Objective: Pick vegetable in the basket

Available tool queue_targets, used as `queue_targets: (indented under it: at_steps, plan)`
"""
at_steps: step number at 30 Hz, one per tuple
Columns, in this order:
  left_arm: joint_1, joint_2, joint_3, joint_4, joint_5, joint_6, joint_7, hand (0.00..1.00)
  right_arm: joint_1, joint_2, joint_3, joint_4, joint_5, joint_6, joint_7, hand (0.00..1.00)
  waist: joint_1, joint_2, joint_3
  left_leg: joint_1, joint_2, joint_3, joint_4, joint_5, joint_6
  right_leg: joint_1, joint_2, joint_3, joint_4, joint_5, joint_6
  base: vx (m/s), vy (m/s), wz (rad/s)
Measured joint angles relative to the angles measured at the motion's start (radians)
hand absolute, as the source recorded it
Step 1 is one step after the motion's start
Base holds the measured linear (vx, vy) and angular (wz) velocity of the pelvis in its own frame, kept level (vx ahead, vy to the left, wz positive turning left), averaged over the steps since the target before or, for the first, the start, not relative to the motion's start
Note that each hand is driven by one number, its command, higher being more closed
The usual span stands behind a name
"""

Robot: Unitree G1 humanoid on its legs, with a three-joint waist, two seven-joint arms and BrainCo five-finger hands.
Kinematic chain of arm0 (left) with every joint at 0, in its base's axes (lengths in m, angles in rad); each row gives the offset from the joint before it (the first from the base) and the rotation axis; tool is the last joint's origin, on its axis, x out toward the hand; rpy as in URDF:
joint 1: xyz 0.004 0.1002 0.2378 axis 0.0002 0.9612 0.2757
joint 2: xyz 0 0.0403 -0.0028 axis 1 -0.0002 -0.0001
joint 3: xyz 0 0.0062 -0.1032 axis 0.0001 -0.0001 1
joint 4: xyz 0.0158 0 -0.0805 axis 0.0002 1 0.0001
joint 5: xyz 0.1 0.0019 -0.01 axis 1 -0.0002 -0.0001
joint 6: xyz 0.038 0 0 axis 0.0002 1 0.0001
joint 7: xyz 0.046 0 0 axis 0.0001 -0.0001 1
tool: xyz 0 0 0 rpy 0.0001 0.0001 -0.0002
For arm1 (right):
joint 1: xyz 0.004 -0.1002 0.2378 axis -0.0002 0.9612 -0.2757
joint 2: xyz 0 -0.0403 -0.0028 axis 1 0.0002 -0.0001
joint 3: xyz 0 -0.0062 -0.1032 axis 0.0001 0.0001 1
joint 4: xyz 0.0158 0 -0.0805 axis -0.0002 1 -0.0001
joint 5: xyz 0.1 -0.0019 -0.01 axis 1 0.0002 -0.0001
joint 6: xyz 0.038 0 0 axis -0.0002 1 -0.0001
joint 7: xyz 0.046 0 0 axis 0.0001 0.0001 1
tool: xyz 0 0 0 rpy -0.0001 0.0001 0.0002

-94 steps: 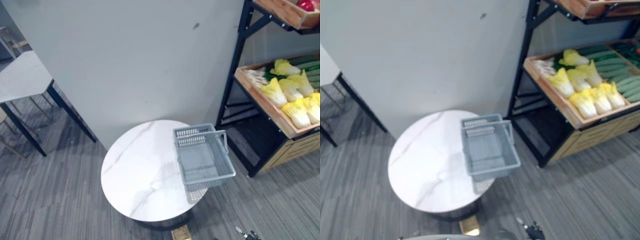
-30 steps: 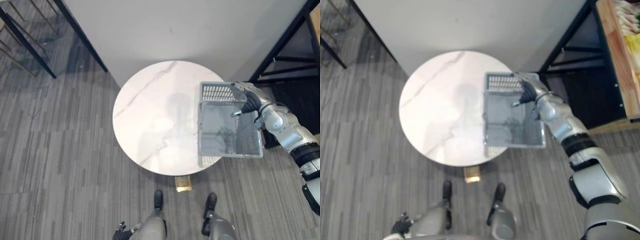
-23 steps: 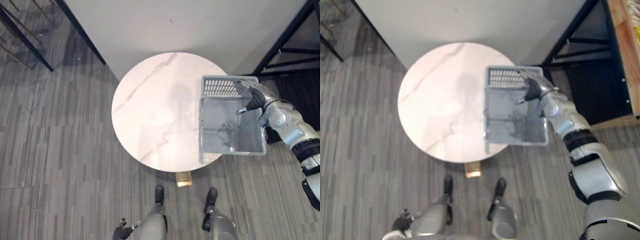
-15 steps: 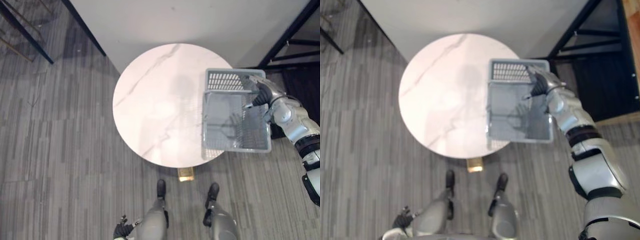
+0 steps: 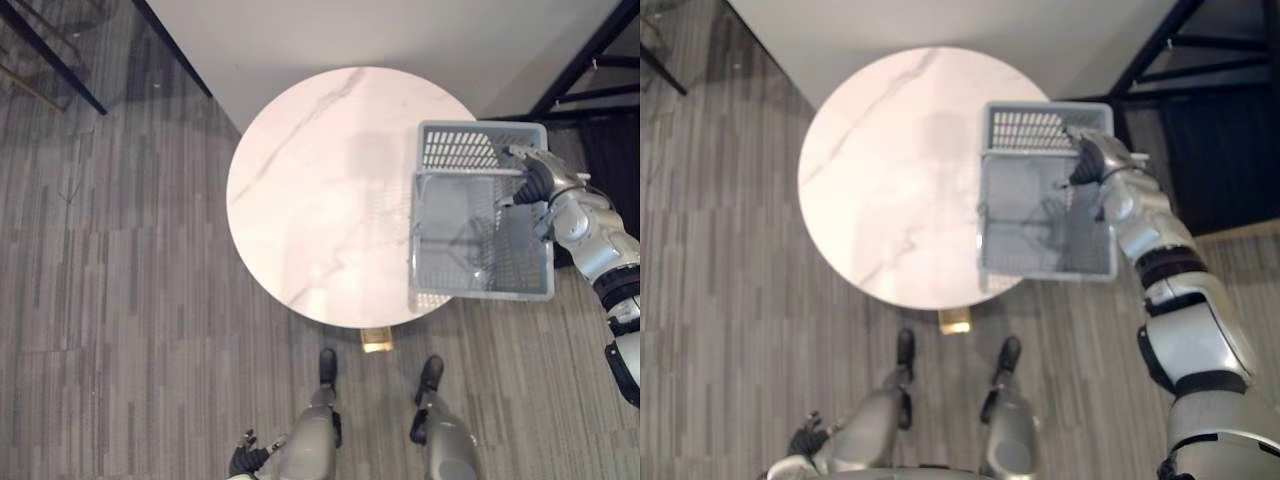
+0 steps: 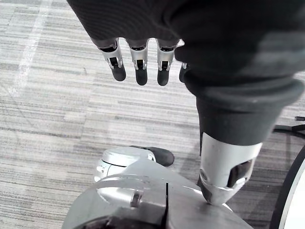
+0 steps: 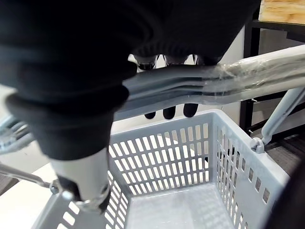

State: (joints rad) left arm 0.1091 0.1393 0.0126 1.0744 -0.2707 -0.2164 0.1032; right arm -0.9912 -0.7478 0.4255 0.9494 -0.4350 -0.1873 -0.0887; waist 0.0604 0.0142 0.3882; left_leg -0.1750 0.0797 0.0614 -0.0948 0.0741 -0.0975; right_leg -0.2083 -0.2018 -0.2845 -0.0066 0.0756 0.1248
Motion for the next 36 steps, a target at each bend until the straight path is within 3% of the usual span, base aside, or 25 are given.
queue_targets:
  at_steps: [8, 18, 23, 27, 30, 36]
  plan:
    - [0.0, -0.001, -0.007, 0.0, 0.0, 0.0, 0.001, 0.0, -0.006, -0.023, -0.005, 0.022, -0.017, -0.001, -0.008, 1.0, 0.013, 0.007, 0.004, -0.014, -0.001, -0.018, 0.0, 0.004, -0.003, 0.001, 0.0, -0.019, -0.008, 0.0, 0.0, 0.01, 0.0, 0.06]
    - [0.0, -0.001, -0.007, -0.002, 0.002, 0.001, 0.001, 0.0, -0.001, -0.061, 0.075, 0.028, -0.077, -0.023, 0.049, 1.0, 0.023, 0.007, 0.004, -0.009, 0.0, -0.039, 0.0, 0.011, -0.008, 0.021, -0.002, -0.038, -0.008, 0.0, 0.0, -0.01, 0.001, 0.05]
    - [0.0, 0.0, -0.007, -0.014, 0.008, 0.009, 0.001, 0.0, 0.077, -0.065, 0.092, -0.078, -0.077, -0.026, 0.055, 1.0, 0.026, 0.003, 0.002, 0.013, 0.001, -0.033, 0.0, 0.011, -0.008, 0.038, -0.001, -0.033, -0.006, 0.0, 0.0, 0.0, 0.001, -0.01]
    - [-0.003, 0.006, -0.006, -0.021, 0.011, 0.019, 0.002, 0.0, 0.183, -0.067, 0.095, -0.244, -0.077, -0.032, 0.057, 1.0, 0.019, -0.011, -0.006, 0.037, 0.003, -0.007, 0.0, 0.011, -0.008, 0.04, -0.002, -0.003, 0.007, 0.002, 0.002, -0.01, 0.008, -0.16]
    - [-0.003, 0.021, -0.005, -0.02, 0.013, 0.024, 0.004, 0.0, 0.274, -0.07, 0.096, -0.377, -0.076, -0.045, 0.068, 1.0, 0.005, -0.039, -0.029, 0.059, 0.004, 0.013, 0.0, 0.01, -0.009, 0.046, -0.001, 0.02, 0.009, 0.004, 0.006, -0.01, 0.004, -0.18]
    - [0.011, 0.047, -0.006, 0.002, 0.072, 0.033, -0.013, 0.0, 0.475, -0.123, 0.091, -0.556, -0.063, -0.089, 0.09, 1.0, -0.019, -0.099, -0.158, 0.091, 0.008, 0.039, 0.0, 0.005, -0.012, 0.065, 0.006, 0.05, -0.002, 0.01, 0.011, -0.02, 0.005, -0.12]
